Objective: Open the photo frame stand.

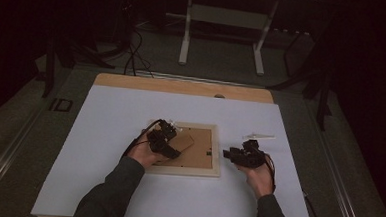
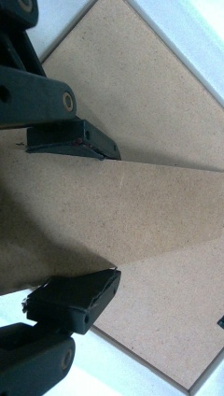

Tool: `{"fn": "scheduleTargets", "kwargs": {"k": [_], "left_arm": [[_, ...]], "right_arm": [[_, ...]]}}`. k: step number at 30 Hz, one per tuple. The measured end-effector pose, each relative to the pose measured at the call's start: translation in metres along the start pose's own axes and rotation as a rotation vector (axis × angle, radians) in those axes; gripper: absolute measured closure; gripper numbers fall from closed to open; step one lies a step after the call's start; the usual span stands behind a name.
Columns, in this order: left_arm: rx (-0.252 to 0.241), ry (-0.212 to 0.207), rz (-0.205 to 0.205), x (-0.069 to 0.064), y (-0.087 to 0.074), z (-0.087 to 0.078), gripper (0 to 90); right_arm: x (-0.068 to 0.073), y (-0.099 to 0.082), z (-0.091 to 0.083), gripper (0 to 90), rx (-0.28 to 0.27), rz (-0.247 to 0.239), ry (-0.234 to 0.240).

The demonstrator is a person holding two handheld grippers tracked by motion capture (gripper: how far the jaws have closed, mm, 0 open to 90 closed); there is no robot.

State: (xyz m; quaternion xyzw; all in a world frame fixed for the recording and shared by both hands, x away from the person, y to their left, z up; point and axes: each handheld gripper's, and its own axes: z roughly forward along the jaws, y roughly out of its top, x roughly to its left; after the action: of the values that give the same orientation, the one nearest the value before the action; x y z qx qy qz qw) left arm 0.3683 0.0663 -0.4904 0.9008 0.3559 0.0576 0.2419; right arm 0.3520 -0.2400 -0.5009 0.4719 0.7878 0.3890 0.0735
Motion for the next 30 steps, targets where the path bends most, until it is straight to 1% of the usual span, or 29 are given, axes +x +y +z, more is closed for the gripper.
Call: {"fn": "scheduleTargets", "kwargs": {"k": [10, 16, 17, 19, 21, 27, 30], "left_arm": [[-0.022, 0.037, 0.027, -0.006, -0.002, -0.004, 39.6], [-0.035, 0.058, 0.041, -0.01, -0.003, -0.006, 39.6], [-0.035, 0.058, 0.041, -0.01, -0.003, -0.006, 39.6], [-0.047, 0.079, 0.055, -0.013, -0.004, -0.008, 39.6], [-0.053, 0.083, 0.055, -0.014, -0.004, -0.008, 39.6], [-0.08, 0.111, 0.07, -0.019, -0.007, -0.011, 39.6], [-0.085, 0.115, 0.075, -0.02, -0.007, -0.011, 39.6]], "right_arm": [[0.003, 0.025, 0.007, 59.7, 0.04, -0.059, -0.004], [0.004, 0.033, 0.009, 59.2, 0.052, -0.071, -0.005], [0.004, 0.033, 0.009, 59.2, 0.052, -0.071, -0.005], [0.002, 0.039, 0.011, 58.9, 0.053, -0.063, 0.006], [0.002, 0.042, 0.012, 58.9, 0.055, -0.061, 0.011], [0.0, 0.051, 0.013, 58.0, 0.06, -0.069, 0.006], [0.0, 0.055, 0.013, 56.8, 0.061, -0.072, 0.004]]}}
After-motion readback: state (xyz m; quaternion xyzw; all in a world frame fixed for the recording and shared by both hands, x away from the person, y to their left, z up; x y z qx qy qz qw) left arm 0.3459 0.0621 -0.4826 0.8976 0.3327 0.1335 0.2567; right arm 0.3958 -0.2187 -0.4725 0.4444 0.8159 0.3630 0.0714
